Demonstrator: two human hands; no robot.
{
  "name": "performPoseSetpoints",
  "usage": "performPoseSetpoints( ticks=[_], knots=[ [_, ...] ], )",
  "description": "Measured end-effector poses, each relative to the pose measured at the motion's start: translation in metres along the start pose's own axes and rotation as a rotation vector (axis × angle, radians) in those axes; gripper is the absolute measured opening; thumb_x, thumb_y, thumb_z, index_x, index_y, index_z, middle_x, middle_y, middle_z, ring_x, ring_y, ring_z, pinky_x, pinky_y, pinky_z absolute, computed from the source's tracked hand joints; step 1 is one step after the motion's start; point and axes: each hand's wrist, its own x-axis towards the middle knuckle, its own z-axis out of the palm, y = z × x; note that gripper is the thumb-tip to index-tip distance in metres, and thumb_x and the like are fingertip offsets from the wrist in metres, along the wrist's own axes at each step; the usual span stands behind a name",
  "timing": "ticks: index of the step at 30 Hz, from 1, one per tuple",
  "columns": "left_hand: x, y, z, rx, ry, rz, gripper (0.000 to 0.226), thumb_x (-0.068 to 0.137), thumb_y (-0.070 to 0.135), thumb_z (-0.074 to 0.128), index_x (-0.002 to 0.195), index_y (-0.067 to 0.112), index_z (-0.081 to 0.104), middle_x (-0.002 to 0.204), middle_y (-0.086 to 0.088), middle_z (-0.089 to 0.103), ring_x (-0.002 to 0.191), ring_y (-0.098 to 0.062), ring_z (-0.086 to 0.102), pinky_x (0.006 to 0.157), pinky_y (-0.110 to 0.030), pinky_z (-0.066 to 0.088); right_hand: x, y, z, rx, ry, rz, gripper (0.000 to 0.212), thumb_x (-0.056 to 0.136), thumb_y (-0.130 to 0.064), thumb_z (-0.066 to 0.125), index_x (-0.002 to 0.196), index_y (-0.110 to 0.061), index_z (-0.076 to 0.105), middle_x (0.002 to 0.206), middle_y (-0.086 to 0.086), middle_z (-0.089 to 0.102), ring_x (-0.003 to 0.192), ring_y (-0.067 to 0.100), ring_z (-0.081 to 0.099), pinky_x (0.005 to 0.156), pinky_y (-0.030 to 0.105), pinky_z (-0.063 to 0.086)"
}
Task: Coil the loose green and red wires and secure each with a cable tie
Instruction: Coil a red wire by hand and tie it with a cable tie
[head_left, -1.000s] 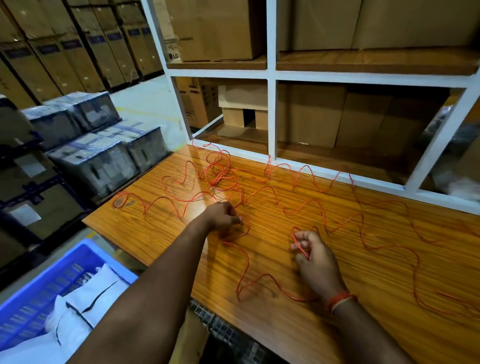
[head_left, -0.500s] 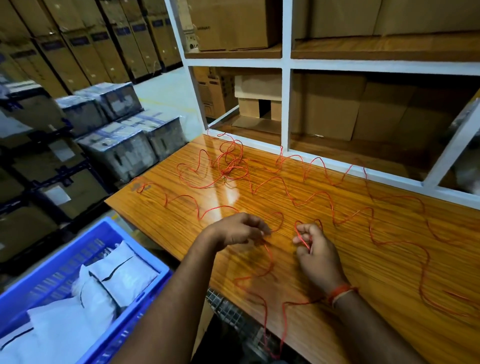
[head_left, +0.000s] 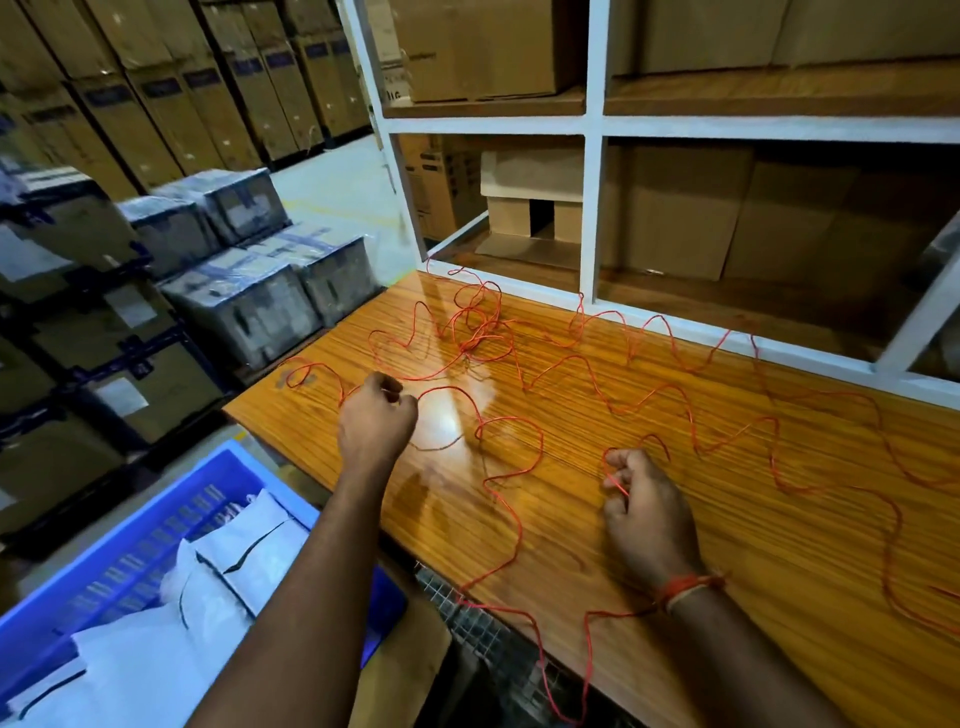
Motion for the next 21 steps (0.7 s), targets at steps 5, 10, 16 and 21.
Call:
performPoseSetpoints(
  ticks=[5,10,16,21],
  knots=[
    [0.039,-0.029,0.008,0.121,-0.100,0.029,0.061,0.086,0.044,0.071,0.139,0.020,0.055,0.149,-0.015,0.044,0.137,-0.037,0.039,0.110,-0.045,0.036,0.005,-0.013,0.015,0.017,0.019,0.039,0.048,0.081,0.002,0.060,0.124,-0.021,0.059,0.104,-0.004,0.067,0.104,0.022,0.063,0.088,0.032,0.048],
    [0.066,-0.050,0.018,0.270,-0.290,0.076,0.079,0.088,0.066,0.063,0.155,0.031,0.039,0.163,-0.021,0.025,0.150,-0.041,0.019,0.117,-0.054,0.027,0.009,-0.022,0.027,0.027,0.035,0.071,0.047,0.082,0.002,0.059,0.124,-0.021,0.058,0.105,-0.003,0.067,0.104,0.023,0.064,0.086,0.031,0.046],
    [0.083,-0.047,0.021,0.022,-0.678,0.090,0.095,0.057,0.099,0.055,0.137,0.047,0.052,0.128,-0.023,0.060,0.113,-0.034,0.062,0.100,-0.048,0.053,0.008,-0.029,0.034,0.031,0.053,0.096,0.048,0.081,0.002,0.059,0.123,-0.021,0.058,0.104,-0.004,0.067,0.104,0.022,0.063,0.089,0.030,0.047],
    [0.045,-0.011,0.028,-0.248,-0.941,0.238,0.041,0.095,0.047,0.070,0.133,0.034,0.063,0.125,0.001,0.065,0.103,-0.004,0.066,0.079,-0.024,0.052,0.003,-0.029,0.032,0.032,0.044,0.092,0.049,0.079,0.002,0.059,0.123,-0.020,0.060,0.099,-0.007,0.065,0.100,0.021,0.065,0.084,0.027,0.045]
  ],
)
